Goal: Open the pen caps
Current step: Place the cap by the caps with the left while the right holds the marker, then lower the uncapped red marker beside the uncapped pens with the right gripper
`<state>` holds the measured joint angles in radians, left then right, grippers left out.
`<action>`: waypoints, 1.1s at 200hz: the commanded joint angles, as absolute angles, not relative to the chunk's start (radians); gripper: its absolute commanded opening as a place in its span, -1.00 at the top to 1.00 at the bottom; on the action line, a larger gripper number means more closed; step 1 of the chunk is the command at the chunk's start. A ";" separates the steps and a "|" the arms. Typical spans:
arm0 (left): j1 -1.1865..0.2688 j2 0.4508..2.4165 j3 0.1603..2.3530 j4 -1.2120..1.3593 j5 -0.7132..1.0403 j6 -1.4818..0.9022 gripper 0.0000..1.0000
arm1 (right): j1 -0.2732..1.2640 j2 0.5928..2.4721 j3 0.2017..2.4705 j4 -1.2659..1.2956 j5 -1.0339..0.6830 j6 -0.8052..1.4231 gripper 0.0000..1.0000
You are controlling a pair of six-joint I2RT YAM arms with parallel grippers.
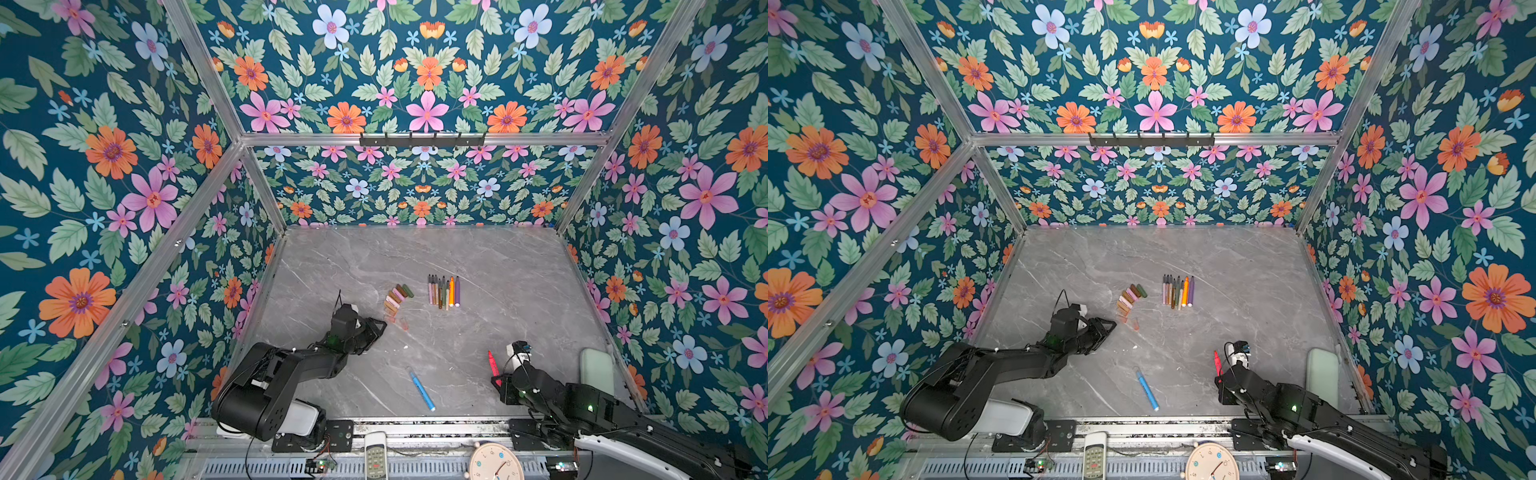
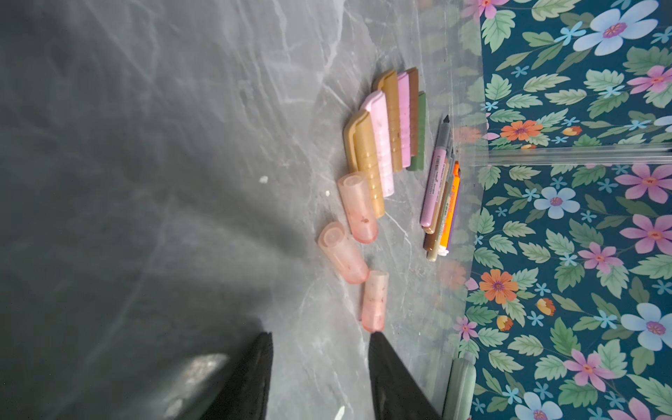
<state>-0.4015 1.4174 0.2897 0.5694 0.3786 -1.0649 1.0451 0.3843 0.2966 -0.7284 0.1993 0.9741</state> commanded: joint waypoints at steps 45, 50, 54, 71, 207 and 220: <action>-0.401 1.186 0.422 0.091 0.225 -0.611 0.11 | 0.829 0.569 0.329 -0.578 -0.011 0.826 1.00; -0.401 1.159 0.428 0.067 0.211 -0.577 0.11 | 0.803 0.589 0.328 -0.561 -0.033 0.813 1.00; -0.401 1.135 0.430 0.051 0.199 -0.549 0.10 | 0.780 0.603 0.328 -0.548 -0.051 0.802 1.00; -0.402 1.051 0.417 0.000 0.116 -0.439 0.09 | 0.667 0.671 0.325 -0.472 -0.143 0.755 1.00; -0.411 0.914 0.308 0.086 0.078 -0.416 -1.00 | 0.192 1.502 0.765 -0.179 -0.438 0.471 1.00; -0.411 0.905 0.305 0.088 0.076 -0.416 -1.00 | 0.185 1.573 0.811 -0.155 -0.439 0.465 0.98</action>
